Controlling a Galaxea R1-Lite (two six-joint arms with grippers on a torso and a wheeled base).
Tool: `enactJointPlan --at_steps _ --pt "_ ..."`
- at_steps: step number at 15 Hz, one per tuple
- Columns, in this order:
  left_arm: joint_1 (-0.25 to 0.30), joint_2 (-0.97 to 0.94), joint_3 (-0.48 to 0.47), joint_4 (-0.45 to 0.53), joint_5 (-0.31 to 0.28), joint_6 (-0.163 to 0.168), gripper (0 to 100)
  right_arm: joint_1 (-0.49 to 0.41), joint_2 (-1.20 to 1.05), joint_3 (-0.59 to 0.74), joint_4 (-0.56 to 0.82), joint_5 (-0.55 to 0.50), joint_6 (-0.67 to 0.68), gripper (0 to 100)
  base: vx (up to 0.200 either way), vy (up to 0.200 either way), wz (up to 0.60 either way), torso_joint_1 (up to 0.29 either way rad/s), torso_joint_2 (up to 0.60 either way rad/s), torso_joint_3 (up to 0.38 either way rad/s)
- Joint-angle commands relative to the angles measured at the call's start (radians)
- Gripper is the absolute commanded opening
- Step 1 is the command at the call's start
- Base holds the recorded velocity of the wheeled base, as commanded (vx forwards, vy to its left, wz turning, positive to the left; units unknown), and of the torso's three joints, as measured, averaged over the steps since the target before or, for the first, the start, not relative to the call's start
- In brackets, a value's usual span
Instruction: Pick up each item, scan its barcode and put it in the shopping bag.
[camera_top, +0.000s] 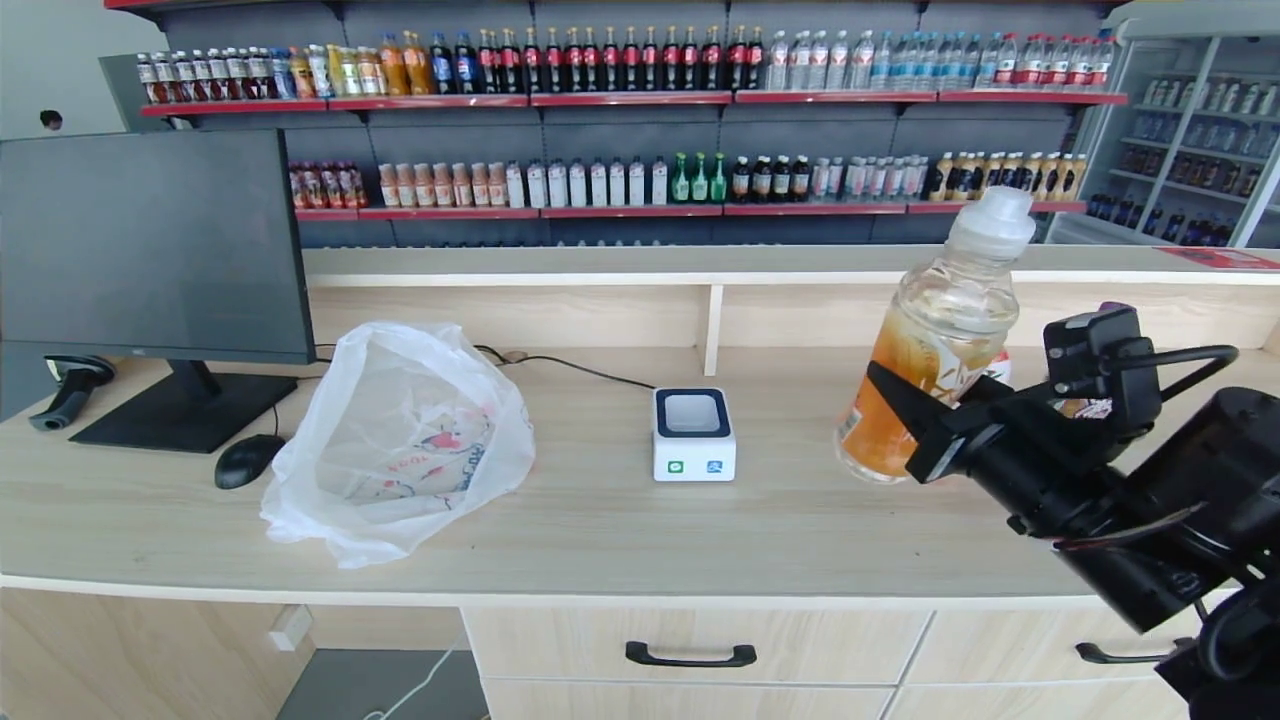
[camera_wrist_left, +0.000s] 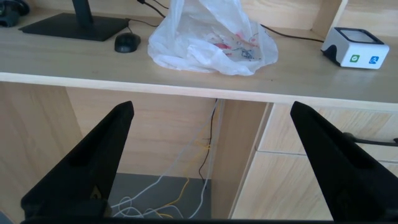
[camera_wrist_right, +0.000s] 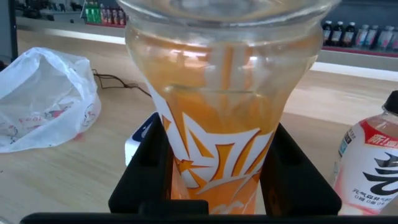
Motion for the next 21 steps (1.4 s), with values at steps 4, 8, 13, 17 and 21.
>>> enactJointPlan --at_steps 4,8,13,17,21 --pt "0.001 0.000 0.000 0.000 0.000 0.000 100 0.147 -0.168 0.112 -0.001 -0.001 0.001 0 0.000 0.000 0.00 0.000 0.00 0.000" --pt "0.001 0.000 0.000 0.000 0.000 0.000 100 0.271 -0.228 0.166 -0.001 0.007 0.010 0 0.000 0.000 0.00 0.000 0.00 0.000" --pt "0.001 0.000 0.000 0.000 0.000 0.000 100 0.404 -0.216 0.186 -0.001 0.018 0.087 0 0.000 0.000 0.00 0.000 0.00 0.000" --pt "0.001 0.000 0.000 0.000 0.000 0.000 100 0.403 -0.220 0.143 -0.001 0.197 0.211 0 0.000 0.000 0.00 0.000 0.00 0.000" --pt "-0.001 0.000 0.000 0.000 0.000 0.000 100 0.404 -0.282 0.158 -0.001 0.349 0.341 0 0.000 0.000 0.00 0.000 0.00 0.000"
